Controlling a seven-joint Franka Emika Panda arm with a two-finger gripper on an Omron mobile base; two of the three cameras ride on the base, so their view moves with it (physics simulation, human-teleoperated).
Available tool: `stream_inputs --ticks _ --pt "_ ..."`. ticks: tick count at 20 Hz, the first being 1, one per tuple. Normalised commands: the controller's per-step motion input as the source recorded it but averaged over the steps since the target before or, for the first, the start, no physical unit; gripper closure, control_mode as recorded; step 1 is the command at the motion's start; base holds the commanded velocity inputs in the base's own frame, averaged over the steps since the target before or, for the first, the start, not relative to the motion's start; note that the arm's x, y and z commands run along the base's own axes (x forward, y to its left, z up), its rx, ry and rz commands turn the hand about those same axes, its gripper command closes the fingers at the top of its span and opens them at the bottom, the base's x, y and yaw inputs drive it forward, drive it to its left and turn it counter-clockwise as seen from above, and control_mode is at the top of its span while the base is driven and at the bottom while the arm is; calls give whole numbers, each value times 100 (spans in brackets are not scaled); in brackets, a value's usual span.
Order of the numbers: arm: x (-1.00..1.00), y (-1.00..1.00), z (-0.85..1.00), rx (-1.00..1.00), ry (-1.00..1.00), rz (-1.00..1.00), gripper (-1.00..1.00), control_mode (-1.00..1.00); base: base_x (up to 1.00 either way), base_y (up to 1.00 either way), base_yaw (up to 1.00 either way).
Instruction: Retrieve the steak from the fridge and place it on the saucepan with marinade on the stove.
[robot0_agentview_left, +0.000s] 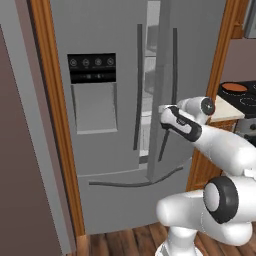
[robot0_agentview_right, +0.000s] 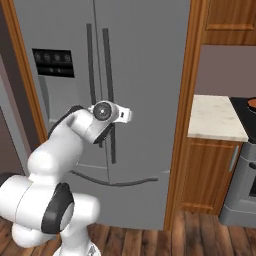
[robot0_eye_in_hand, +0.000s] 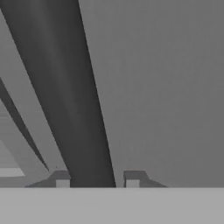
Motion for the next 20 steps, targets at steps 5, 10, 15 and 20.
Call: stream_inputs --ticks 5,10,15,20 --pt "-37 -96 7 29 18 23 100 -100 0 0 0" --pt "-4 -99 3 34 17 25 100 -100 0 0 0" --pt "-50 -53 0 11 4 2 100 -100 0 0 0" --pt "-70 -77 0 14 2 0 100 -100 0 0 0"
